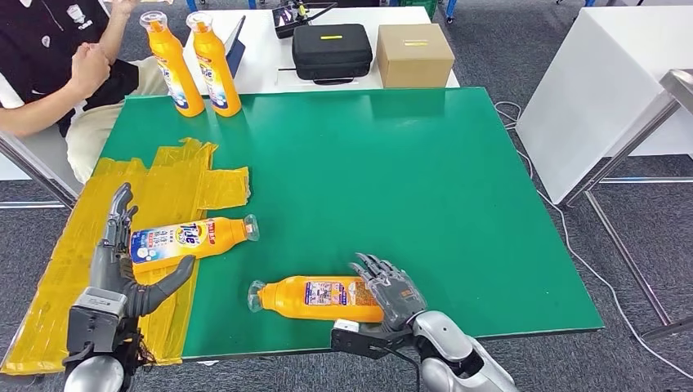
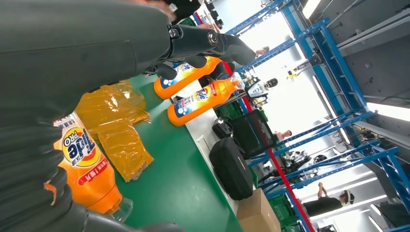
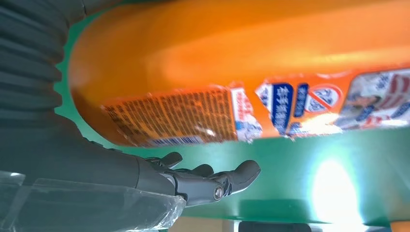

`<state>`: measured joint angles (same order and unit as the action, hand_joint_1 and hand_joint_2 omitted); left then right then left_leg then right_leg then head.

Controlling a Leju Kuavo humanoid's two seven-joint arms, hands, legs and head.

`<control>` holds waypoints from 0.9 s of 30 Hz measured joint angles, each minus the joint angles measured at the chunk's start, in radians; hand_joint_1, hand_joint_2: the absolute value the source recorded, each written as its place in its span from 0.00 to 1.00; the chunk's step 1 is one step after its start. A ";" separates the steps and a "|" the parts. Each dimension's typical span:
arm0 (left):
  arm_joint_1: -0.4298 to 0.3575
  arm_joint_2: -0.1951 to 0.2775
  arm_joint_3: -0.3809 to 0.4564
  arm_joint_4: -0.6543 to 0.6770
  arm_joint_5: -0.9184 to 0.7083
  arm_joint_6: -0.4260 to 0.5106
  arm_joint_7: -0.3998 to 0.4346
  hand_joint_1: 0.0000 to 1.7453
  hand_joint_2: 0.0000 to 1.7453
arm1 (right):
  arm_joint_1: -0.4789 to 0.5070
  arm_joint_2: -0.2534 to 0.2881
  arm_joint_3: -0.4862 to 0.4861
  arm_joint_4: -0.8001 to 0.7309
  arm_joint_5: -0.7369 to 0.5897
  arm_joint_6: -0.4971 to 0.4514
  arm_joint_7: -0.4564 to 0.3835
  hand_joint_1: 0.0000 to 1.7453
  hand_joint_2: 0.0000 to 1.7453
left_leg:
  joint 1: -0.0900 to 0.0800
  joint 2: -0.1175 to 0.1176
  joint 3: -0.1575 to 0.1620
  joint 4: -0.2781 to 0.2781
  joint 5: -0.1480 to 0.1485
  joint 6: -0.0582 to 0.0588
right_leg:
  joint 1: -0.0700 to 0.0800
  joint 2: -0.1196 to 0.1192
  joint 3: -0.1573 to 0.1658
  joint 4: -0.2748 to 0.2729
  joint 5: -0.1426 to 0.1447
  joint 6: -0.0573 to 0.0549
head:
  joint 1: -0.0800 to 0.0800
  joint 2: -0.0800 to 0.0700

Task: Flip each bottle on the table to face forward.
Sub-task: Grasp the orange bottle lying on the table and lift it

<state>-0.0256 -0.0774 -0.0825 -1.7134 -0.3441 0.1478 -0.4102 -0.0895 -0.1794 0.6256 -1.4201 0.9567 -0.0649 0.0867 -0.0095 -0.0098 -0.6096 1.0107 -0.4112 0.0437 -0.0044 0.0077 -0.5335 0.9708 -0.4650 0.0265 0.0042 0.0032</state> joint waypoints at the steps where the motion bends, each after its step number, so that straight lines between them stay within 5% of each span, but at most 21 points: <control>1: 0.000 0.000 -0.002 0.000 0.000 0.000 0.000 0.00 1.00 | -0.001 0.002 0.000 0.001 0.000 0.000 0.000 0.00 1.00 | 0.000 0.000 0.000 0.000 0.000 0.000 | 0.000 0.000 0.000 0.000 0.000 0.000 | 0.000 0.000; 27: -0.012 -0.002 -0.010 0.010 0.002 0.011 -0.009 0.00 1.00 | -0.138 0.064 0.058 0.068 -0.082 -0.001 -0.025 0.00 1.00 | 0.000 0.000 -0.002 0.000 0.000 0.000 | 0.000 0.000 -0.002 0.000 0.000 0.000 | 0.000 0.000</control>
<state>-0.0374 -0.0799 -0.0926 -1.7036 -0.3418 0.1586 -0.4194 -0.2273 -0.1152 0.6837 -1.3519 0.8750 -0.0657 0.0618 -0.0095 -0.0100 -0.6117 1.0107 -0.4111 0.0437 -0.0042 0.0077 -0.5352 0.9710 -0.4650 0.0265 0.0044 0.0032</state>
